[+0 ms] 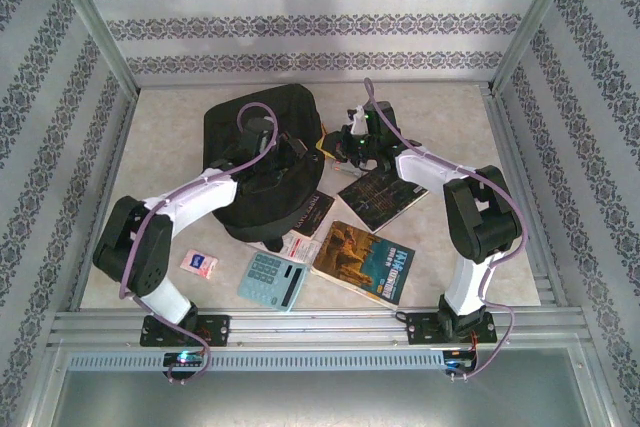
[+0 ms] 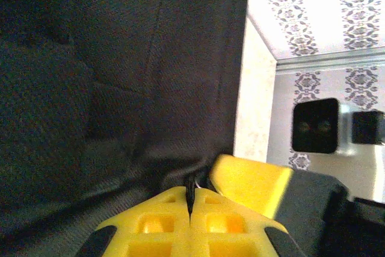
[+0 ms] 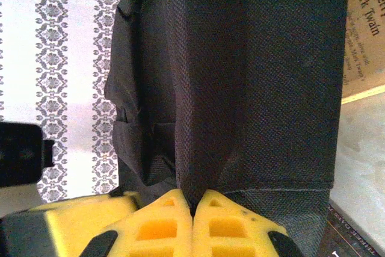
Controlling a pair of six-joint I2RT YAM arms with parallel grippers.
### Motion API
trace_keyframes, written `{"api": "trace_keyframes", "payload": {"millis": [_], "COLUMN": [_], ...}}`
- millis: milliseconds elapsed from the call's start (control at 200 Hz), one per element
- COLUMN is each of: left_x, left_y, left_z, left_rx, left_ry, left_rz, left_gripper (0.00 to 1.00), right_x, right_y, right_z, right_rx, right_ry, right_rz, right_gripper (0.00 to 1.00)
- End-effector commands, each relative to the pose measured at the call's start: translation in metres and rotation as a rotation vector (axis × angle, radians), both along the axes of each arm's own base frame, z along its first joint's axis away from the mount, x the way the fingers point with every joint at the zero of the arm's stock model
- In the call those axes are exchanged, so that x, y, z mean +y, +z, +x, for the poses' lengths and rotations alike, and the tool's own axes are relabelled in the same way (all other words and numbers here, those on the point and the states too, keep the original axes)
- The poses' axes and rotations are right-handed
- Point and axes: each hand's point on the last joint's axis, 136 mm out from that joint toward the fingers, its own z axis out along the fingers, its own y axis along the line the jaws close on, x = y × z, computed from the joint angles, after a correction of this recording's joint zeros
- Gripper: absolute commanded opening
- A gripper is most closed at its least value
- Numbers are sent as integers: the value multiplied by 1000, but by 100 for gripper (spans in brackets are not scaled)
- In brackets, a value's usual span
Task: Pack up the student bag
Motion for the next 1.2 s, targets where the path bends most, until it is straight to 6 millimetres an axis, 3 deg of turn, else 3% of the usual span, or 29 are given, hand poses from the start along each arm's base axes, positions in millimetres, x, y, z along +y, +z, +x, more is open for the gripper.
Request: {"api": "trace_keyframes", "payload": {"millis": [0, 420, 824, 1194], "left_x": [7, 5, 22, 35], "left_y": [20, 34, 18, 22], "left_z": [-1, -41, -91, -110], "left_rx": [-73, -100, -104, -150], "left_ry": [-5, -100, -187, -254], "left_rz": [-15, 8, 123, 250], "left_gripper": [0, 0, 0, 0], "right_x": [-17, -33, -47, -59], "right_y": [13, 10, 8, -4], "right_z": [13, 33, 51, 57], "right_rx": [-42, -40, -47, -40], "right_ry": [-93, -174, -182, -165], "right_rz": [-23, -75, -152, -240], "right_gripper": [0, 0, 0, 0]}}
